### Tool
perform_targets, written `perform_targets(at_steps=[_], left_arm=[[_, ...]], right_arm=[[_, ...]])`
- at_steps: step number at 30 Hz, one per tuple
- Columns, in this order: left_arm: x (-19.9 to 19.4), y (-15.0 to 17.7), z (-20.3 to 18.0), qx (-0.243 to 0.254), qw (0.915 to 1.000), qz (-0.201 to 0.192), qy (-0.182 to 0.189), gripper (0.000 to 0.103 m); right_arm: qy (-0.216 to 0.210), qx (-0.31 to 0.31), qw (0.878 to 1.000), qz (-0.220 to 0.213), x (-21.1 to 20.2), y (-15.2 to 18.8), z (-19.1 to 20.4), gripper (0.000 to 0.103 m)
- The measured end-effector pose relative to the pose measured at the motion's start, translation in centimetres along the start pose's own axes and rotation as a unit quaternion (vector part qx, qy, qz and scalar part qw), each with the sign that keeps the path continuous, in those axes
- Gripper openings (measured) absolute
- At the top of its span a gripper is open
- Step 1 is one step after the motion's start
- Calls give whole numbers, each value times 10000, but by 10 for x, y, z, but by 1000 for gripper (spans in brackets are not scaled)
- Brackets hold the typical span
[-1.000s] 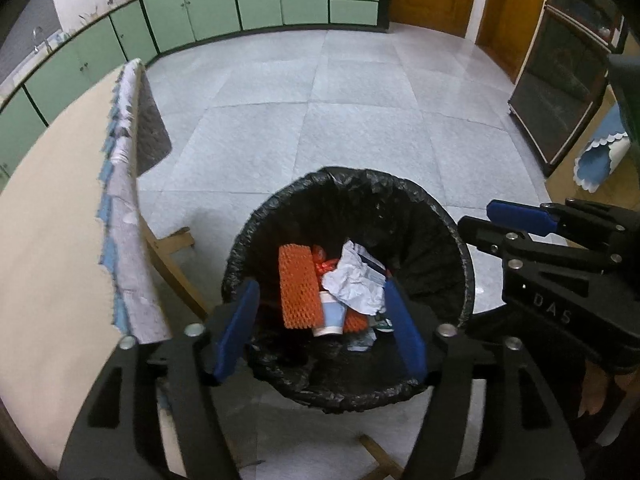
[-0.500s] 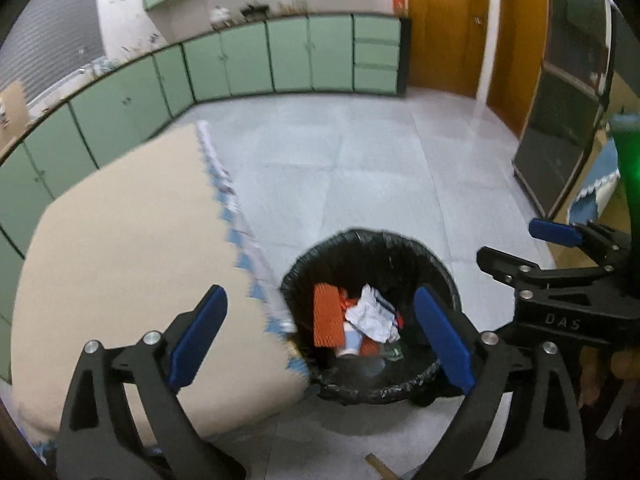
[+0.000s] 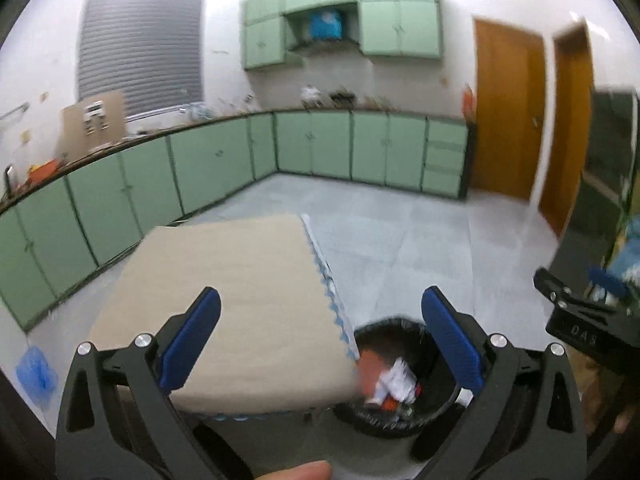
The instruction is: Collect trash
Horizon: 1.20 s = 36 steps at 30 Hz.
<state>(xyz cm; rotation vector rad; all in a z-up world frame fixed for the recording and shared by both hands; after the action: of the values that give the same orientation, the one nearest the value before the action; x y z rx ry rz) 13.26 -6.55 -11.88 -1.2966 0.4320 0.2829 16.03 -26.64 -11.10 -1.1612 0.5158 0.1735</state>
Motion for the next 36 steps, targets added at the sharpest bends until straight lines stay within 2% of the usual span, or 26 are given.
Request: perform_targets(at_steps=[3, 6, 7, 10, 14, 15, 19, 21, 27, 36], left_arm=[[-26, -11, 13, -129, 9999, -82, -30, 97], [-61, -25, 22, 100, 9993, -277, -236, 97], [-70, -28, 26, 102, 9990, -315, -294, 97], [-107, -40, 42, -186, 9972, -597, -416, 97], [-142, -53, 55, -193, 9923, -957, -765, 97], [-148, -54, 56, -158, 9907, -1009, -901, 97], [-147, -44, 61, -318, 9903, -890, -1019, 97], [-144, -38, 64, -451, 9902, -805, -1051, 97], [-143, -29, 81, -645, 9879, -700, -1225, 97], [-135, -35, 71, -428, 9885, -670, -1289, 97]], right_arm=[[-622, 179, 9979, -72, -32, -14, 14, 97], [-670, 83, 9969, -397, -61, -27, 24, 97], [-734, -30, 9965, -388, -69, -31, 32, 97], [-903, -167, 9950, -399, -89, -42, 48, 97], [-1034, -301, 9904, -870, -122, -54, 67, 97], [-947, -305, 9903, -967, -126, -52, 69, 97], [-184, -496, 9919, -1155, -122, -38, 72, 97], [-82, -525, 9923, -1119, -119, -32, 73, 97], [-127, -333, 9944, -995, -110, -32, 71, 97], [-156, -366, 9962, -780, -104, -24, 74, 97]])
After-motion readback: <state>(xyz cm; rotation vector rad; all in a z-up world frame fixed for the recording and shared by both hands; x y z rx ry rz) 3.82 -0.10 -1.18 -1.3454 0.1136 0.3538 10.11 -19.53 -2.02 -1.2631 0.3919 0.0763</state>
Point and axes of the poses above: each gripper's, at about its wrist camera, not at the fingertips, and x roughly the way its jaws point, z to its left, y to its underside, the point moved 7 cm from there along x, roughly the way its jaws point, and after that the axes turned 14 degrees about x, right-handed, at the moved point
